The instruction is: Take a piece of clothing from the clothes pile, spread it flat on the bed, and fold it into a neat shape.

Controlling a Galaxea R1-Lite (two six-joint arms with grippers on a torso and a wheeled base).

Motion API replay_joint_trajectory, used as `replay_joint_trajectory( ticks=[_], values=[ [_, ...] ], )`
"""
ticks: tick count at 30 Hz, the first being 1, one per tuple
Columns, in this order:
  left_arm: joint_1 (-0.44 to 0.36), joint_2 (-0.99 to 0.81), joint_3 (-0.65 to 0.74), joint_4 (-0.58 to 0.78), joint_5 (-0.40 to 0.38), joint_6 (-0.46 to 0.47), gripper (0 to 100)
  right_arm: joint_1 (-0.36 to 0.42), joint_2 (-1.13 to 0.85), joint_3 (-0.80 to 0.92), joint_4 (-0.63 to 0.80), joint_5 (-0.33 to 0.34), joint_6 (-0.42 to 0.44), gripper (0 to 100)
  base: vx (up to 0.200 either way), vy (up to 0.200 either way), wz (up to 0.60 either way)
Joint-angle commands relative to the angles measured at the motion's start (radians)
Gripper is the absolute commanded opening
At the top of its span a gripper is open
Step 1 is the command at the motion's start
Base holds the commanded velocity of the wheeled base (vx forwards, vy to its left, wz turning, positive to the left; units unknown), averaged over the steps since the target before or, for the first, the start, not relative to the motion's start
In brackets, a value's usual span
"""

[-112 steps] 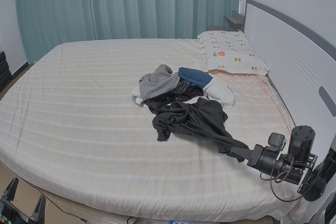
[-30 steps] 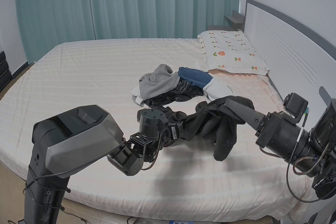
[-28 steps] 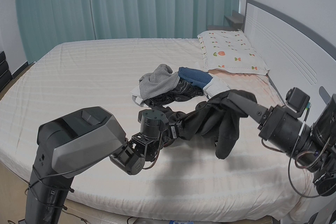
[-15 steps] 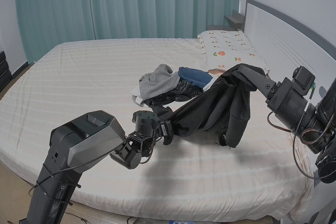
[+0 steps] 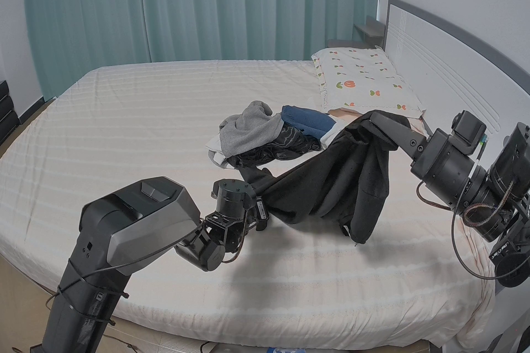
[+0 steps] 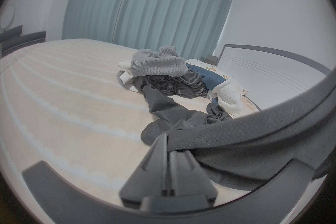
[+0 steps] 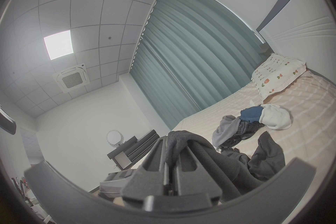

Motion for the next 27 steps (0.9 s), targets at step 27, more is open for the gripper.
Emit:
replay_joint_trajectory(
  ticks=[27],
  values=[
    [-0.017, -0.989, 0.931, -0.012, -0.081, -0.131, 0, -0.161, 0.158, 0.094, -0.089, -0.015, 0.119, 0, 0.0, 0.0, 0.0]
  ],
)
